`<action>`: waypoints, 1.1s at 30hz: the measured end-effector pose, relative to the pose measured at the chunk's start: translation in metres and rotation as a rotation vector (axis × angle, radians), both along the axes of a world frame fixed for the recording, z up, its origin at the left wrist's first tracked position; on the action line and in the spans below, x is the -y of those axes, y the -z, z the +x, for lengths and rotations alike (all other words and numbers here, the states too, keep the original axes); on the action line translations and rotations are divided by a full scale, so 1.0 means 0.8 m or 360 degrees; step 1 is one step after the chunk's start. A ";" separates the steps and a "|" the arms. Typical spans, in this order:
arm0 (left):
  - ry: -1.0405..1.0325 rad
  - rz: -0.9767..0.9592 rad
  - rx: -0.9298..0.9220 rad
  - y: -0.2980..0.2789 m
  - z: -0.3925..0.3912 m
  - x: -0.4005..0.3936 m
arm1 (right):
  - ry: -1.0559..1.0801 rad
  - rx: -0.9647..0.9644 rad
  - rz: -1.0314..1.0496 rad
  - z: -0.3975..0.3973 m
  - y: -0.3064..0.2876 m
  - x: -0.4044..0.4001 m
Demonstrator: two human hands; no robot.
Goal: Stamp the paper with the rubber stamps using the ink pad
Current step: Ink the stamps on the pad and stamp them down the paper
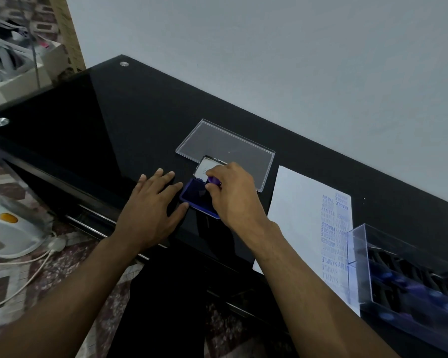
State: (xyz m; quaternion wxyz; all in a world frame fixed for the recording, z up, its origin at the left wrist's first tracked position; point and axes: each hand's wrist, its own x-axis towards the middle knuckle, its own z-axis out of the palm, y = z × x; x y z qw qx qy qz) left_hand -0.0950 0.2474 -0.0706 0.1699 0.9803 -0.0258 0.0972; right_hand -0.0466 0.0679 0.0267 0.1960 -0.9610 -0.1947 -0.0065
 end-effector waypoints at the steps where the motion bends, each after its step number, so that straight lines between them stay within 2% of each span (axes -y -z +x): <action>1: 0.0000 0.0004 -0.0001 0.000 0.000 0.000 | 0.0000 0.0005 -0.0003 0.000 0.001 0.000; 17: -0.0006 0.0023 0.0045 0.006 0.001 -0.001 | -0.0075 0.0032 -0.0078 -0.002 -0.007 -0.002; 33: -0.0013 0.0003 0.0038 0.006 0.001 0.000 | -0.0098 0.0101 0.0020 -0.004 -0.005 0.003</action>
